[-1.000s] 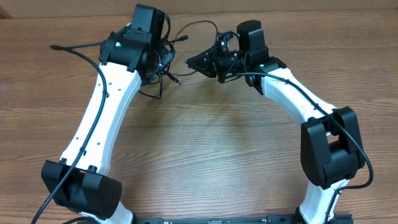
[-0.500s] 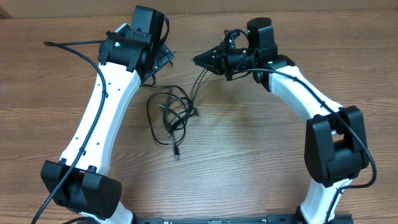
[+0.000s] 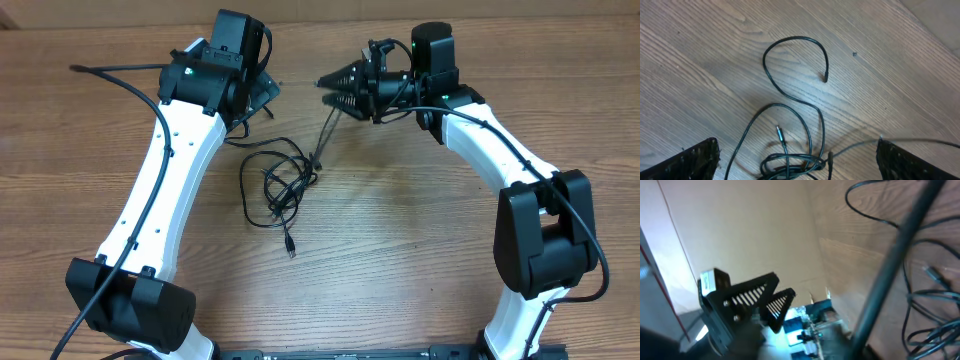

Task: Untangle cables
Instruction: 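Lower the right gripper toward a cable end on the table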

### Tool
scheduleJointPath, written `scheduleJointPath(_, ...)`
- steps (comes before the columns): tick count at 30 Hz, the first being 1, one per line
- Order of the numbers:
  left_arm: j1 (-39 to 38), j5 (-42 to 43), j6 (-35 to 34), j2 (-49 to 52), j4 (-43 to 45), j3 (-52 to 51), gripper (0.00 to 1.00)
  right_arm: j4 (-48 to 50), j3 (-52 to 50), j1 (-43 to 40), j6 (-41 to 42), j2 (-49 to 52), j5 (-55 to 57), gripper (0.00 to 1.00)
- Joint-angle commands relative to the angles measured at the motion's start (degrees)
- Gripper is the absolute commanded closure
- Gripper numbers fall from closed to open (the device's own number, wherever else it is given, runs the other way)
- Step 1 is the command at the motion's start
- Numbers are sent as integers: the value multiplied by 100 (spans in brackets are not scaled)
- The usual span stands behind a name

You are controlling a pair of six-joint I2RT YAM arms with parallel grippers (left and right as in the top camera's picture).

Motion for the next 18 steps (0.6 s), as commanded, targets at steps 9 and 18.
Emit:
scheduleJointPath(9, 7, -120, 496, -155, -177, 4, 0, -1510, 68, -81, -1493, -197, 1257, 0)
scheduleJointPath(18, 7, -120, 527, -155, -275, 4, 0, -4157, 68, -79, -2406, -197, 2702, 0)
